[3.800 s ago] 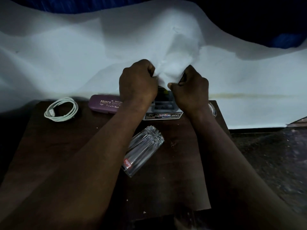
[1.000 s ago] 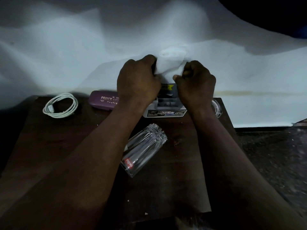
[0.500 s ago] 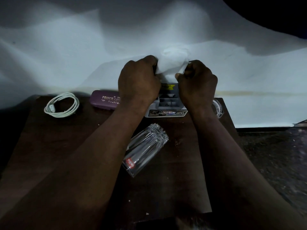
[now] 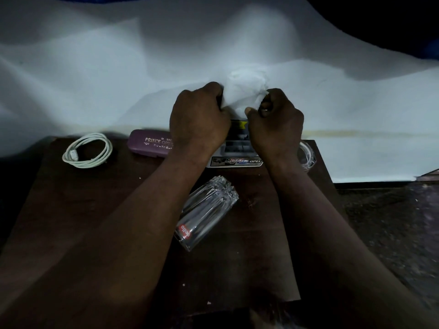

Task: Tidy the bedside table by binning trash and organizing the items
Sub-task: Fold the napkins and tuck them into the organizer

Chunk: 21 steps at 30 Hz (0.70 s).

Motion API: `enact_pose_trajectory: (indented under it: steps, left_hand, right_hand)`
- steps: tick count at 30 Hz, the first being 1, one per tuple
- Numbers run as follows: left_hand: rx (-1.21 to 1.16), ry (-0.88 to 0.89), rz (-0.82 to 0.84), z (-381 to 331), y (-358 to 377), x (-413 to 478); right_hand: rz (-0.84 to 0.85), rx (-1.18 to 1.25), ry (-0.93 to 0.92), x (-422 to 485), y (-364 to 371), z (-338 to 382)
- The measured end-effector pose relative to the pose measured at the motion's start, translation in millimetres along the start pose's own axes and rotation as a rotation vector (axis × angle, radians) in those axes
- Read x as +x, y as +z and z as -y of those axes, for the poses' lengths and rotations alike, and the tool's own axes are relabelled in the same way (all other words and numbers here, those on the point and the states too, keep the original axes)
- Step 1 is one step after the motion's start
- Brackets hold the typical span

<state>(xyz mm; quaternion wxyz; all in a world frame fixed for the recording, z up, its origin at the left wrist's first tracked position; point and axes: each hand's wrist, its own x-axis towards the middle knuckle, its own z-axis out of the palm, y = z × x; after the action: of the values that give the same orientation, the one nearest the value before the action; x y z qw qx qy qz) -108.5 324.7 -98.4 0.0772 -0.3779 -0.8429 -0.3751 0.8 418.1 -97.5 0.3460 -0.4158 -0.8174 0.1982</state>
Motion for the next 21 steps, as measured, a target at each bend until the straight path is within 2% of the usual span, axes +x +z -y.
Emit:
enact_pose_trajectory:
  steps: [6,12,21]
  left_hand:
    - [-0.006,0.001,-0.017,0.0,-0.9,-5.7]
    - [-0.025,-0.027,-0.114,-14.5,-4.3,-14.5]
    - [0.034,0.116,0.119,-41.0,-3.2,-37.9]
  right_hand:
    - [-0.021,0.089,0.03,-6.5,-6.6,-3.4]
    - [-0.039,0.073,0.045,-9.2,-20.7,-11.4]
    - [0.039,0.059,0.06,-26.1,-38.7,-20.3]
